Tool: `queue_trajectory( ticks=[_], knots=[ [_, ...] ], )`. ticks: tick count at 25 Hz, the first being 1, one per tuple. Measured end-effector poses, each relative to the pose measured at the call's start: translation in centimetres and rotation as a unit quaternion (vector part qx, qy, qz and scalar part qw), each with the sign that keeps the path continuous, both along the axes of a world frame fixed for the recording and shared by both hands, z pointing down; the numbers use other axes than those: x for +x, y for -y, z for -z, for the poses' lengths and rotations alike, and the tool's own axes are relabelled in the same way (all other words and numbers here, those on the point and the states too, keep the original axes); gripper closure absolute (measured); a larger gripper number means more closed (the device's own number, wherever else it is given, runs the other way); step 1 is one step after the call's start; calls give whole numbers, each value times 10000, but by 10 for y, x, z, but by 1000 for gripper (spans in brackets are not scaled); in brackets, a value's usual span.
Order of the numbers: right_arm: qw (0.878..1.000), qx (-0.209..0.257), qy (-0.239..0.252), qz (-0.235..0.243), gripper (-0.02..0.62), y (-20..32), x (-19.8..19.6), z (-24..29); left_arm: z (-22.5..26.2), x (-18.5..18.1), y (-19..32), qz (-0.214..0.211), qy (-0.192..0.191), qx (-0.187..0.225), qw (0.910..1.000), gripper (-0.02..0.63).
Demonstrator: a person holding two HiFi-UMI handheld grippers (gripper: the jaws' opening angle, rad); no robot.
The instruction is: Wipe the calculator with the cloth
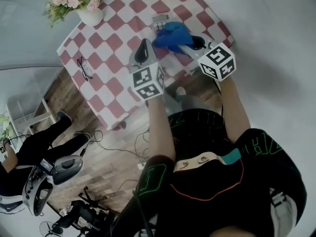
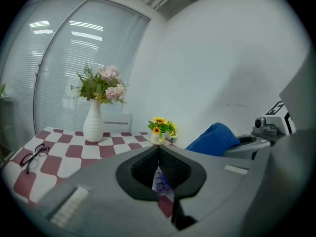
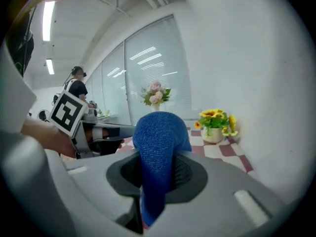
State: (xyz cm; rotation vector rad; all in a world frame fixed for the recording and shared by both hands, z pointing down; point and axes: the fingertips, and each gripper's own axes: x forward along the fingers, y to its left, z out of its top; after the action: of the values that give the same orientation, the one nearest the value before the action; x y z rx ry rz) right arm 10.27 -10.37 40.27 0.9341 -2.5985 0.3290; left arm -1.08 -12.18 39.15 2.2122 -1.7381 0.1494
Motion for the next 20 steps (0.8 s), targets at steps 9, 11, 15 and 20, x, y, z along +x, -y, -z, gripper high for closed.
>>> queue_trajectory(
  ticks=[9,11,15,20],
  knots=[
    [9821,210,475,-1808,515,36,80,52,53,10,6,-193,293,526,9980,595],
    [9766,281,574,-2054,515,39,92,60,62,12,8,-258,361,627,9970,595],
    [9676,483,691,-2378,515,41,108,76,77,15,10,-355,459,812,9950,595],
    [9597,731,778,-2599,517,48,120,96,92,18,19,-390,486,982,9932,595]
  ],
)
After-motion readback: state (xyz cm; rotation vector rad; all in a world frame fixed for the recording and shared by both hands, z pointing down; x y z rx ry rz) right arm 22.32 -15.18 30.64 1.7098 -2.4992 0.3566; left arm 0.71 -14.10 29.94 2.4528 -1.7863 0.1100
